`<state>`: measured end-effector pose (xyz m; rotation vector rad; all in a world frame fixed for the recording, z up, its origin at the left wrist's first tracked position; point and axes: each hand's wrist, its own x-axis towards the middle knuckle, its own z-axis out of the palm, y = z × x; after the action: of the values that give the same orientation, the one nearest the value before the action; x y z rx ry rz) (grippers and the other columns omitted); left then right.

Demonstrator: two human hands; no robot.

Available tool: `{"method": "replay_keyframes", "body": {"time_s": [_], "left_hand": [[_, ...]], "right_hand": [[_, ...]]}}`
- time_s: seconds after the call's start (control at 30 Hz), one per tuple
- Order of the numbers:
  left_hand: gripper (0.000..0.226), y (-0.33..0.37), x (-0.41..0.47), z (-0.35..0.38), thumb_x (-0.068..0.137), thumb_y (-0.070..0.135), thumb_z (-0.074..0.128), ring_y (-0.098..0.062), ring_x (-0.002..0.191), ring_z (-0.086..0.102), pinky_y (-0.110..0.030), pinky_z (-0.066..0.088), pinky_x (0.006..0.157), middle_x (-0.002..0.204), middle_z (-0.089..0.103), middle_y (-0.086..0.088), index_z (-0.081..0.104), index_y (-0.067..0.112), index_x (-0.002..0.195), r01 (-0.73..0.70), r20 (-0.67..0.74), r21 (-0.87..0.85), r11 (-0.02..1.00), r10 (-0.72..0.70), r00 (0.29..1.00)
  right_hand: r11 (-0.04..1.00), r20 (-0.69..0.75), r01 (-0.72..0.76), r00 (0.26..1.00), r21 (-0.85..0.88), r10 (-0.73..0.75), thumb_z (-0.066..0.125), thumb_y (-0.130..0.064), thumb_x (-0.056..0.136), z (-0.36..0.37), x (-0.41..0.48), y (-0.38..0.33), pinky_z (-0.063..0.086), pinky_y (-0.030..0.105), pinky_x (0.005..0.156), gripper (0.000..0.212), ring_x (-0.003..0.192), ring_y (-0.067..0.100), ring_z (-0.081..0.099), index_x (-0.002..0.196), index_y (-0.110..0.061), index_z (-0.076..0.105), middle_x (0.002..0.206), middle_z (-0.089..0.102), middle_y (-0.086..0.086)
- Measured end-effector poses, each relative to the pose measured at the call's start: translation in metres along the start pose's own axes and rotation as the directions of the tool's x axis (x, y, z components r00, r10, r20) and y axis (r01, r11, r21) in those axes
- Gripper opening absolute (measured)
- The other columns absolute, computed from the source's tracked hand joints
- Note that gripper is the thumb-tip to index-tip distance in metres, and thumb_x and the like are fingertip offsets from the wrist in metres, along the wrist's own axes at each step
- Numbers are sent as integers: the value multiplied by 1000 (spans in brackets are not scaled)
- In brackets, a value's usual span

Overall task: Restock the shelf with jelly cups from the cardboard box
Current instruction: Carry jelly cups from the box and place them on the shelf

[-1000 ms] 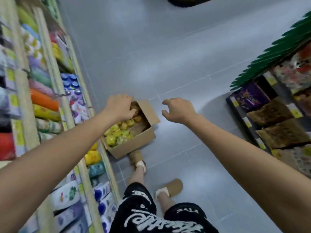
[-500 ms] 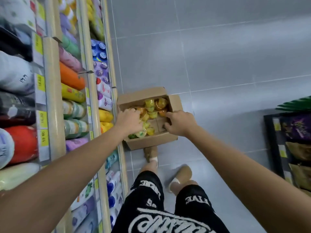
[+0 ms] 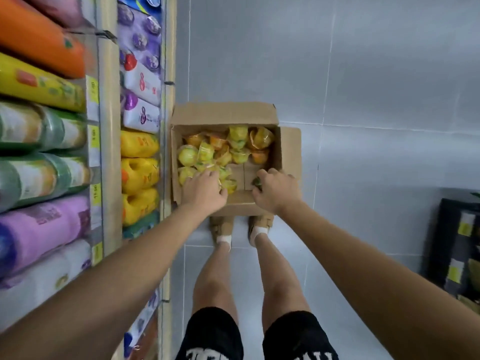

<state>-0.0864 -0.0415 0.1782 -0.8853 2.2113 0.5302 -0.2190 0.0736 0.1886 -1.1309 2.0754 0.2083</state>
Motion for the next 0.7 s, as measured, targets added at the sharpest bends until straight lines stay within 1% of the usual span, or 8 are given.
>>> {"method": "replay_keyframes", "body": {"time_s": [0.07,0.17,0.27,0.33,0.4,0.5,0.6,0.7], "left_hand": [[45,1,28,29,90,43,48,-28,117,51,-38,41,91,127,54,-5,50,17,127,1,29,7,1000,-1,1000],[46,3,75,66,90,43,49,-26,122,47,-39,37,96,129,52,-5,48,17,128,-23,55,22,999,22,998],[48,5,113,92,90,43,49,-26,124,44,-40,37,98,131,51,-5,46,16,130,-41,42,35,999,40,998],[49,8,143,110,89,43,49,-27,124,45,-40,37,99,131,52,-5,47,17,130,-56,39,33,998,54,998],[50,11,172,122,89,45,49,-27,123,45,-40,38,99,132,52,-5,47,17,131,-64,12,35,997,64,998],[53,21,216,129,90,45,48,-27,125,44,-40,37,99,135,50,-6,44,17,136,-86,-60,34,996,88,994],[58,33,255,139,91,45,49,-27,128,42,-40,36,100,139,47,-5,37,18,141,-141,-112,40,989,144,983],[68,46,287,150,89,49,53,-27,130,41,-41,35,102,141,46,-6,32,15,144,-191,-147,41,981,195,970]], "right_hand": [[1000,26,-10,1000,-13,10,43,-40,93,25,29,8,42,38,85,40,109,30,53,122,-14,51,114,59,9],[999,38,-40,998,0,40,42,-39,93,61,73,21,42,39,85,38,108,30,52,118,-13,54,112,59,10],[997,31,-74,997,31,73,43,-38,92,88,105,32,40,38,82,36,107,31,52,116,-12,53,110,57,10],[991,37,-126,992,49,124,44,-37,92,110,128,42,40,38,81,35,108,30,51,116,-12,53,111,57,10],[978,42,-188,982,89,185,45,-37,92,130,149,51,41,38,81,36,109,31,51,116,-12,53,112,57,10],[944,48,-266,964,193,262,47,-36,92,156,176,61,43,37,79,37,109,32,51,116,-9,52,112,56,12],[918,38,-289,956,272,290,50,-37,91,180,195,70,45,36,77,39,108,32,52,120,-9,51,112,56,12],[891,20,-310,947,331,322,51,-36,91,202,206,78,50,38,79,40,104,32,55,121,-9,51,111,56,12]]}}
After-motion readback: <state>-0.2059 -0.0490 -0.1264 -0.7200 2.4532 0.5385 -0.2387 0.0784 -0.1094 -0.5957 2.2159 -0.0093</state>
